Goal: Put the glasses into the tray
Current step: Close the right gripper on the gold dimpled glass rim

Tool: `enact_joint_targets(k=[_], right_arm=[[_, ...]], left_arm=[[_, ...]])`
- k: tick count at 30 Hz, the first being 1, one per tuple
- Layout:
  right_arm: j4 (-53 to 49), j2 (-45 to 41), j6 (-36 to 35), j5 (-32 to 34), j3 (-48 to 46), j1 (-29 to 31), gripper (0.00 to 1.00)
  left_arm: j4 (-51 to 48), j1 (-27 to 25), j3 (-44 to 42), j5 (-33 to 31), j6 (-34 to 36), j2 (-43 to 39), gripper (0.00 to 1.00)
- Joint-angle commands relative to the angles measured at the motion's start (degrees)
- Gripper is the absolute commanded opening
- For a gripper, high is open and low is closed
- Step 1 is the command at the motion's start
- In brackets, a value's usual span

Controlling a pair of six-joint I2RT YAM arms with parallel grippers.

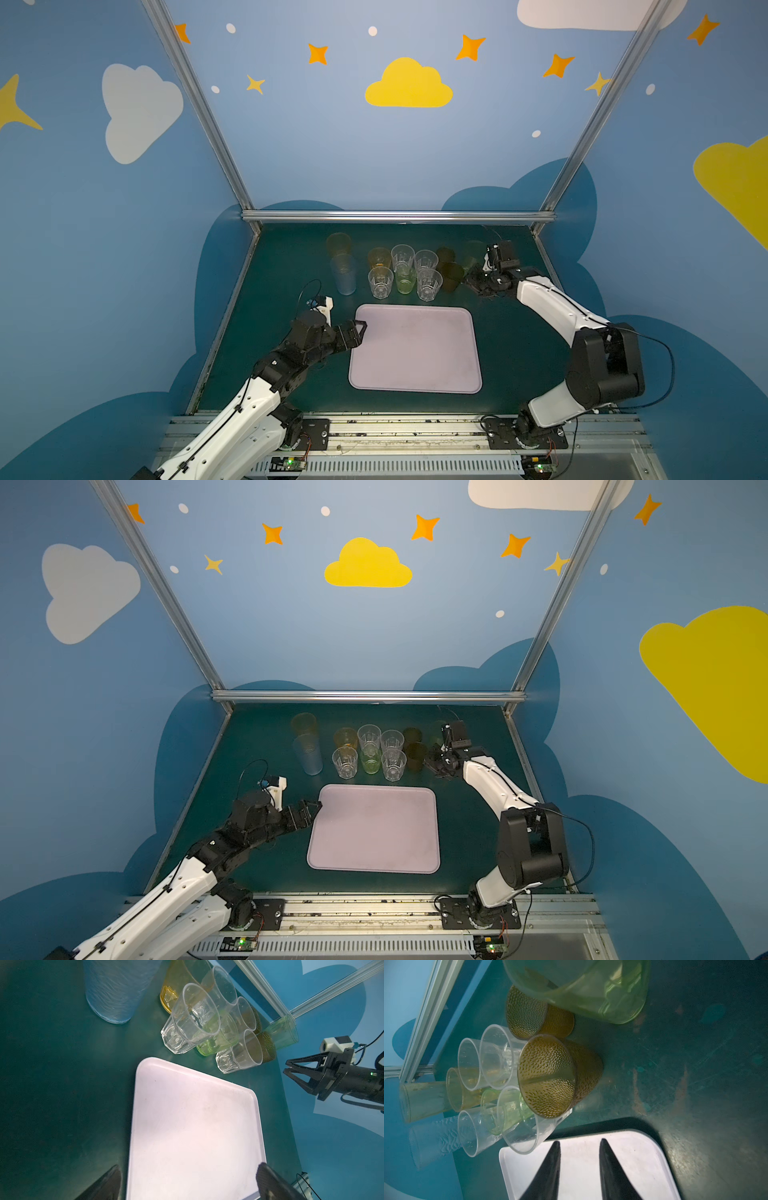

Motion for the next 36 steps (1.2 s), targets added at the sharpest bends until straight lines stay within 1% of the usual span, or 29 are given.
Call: enact_joint_targets(k=[1,7,21,28,32,34,36], right_arm=[[2.6,1.4,0.1,1.1,1.4,-0.1,0.27],[1.7,4.5,-0.3,0.9,3.8,-0.1,0.24],[4.7,8.1,-0.8,0.9,4.8,-0.2,0.25],[3.8,10.0,-0.6,1.4,5.6,-0.2,0.25],[2.9,10.4,-0.7,1.9,5.4,0.0,0.2],[2.4,10.3,-0.6,2.2,5.2,0.0,0.17],[1.9,9.9,-0.5,2.6,4.8,0.0,0.16]], left_arm=[[1.0,0.1,0.3,1.0,1.2,1.0,1.0],[1.5,0.1,0.3,1.4,1.1,1.5,1.0],[2.4,0.0,-0.8,1.4,1.5,2.1,1.0],[2.8,0.1,-1.1,1.4,1.9,3.5,1.0],[3.4,0.0,-1.3,1.4,1.7,3.4,1.0],[4.1,0.0,-1.5,3.7,1.5,3.3,1.0],[4.5,0.1,-1.6,4.2,1.4,3.3,1.0]])
